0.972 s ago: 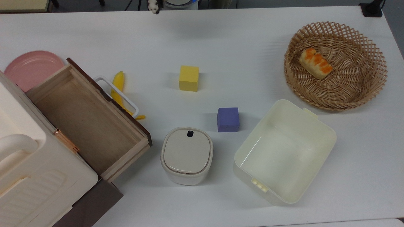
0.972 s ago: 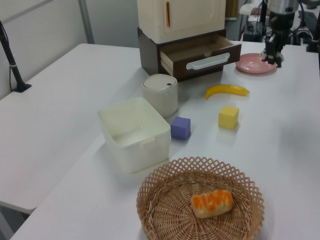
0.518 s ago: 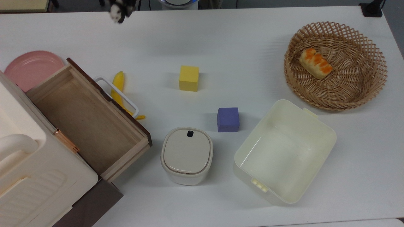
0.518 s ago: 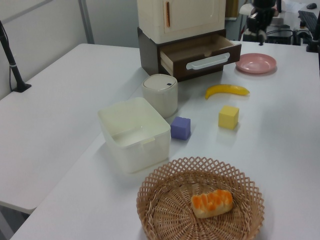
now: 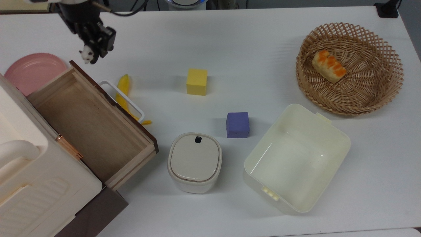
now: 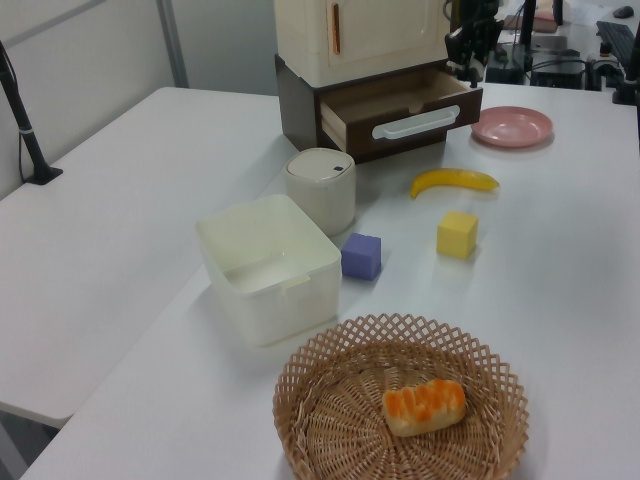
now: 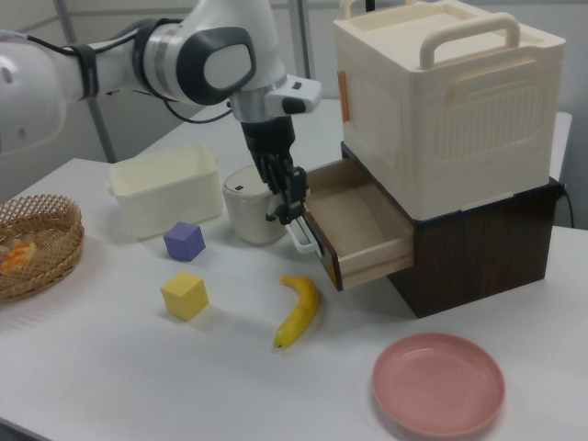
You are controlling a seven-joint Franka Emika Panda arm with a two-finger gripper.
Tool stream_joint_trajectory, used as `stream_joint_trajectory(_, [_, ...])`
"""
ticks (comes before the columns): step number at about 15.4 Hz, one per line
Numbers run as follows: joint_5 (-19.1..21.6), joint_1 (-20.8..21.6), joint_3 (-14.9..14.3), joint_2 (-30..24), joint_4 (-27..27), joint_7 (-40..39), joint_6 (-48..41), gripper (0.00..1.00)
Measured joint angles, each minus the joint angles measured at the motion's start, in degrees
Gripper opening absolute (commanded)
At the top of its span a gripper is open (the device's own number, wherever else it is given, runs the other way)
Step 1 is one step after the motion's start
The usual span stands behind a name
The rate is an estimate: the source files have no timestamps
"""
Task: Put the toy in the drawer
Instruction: 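Lower the panda toy into the open drawer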
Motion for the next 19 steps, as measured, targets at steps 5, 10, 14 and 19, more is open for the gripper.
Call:
stream_joint_trajectory(5, [0.0,0.05,-2.26,6.84,6.73,2.59,3.26,0.39])
stream_joint_trajectory(10, [0.0,0.13,-3.14,10.22,9.73,6.94,6.96,0.39])
stream_joint_trajectory(14, [0.0,0.17,-3.14,12.57,10.2,10.03,12.2,0.39])
stream_joint_trajectory(19, [0.0,0.39,-3.39,15.63,10.38,10.34,15.21,0.42])
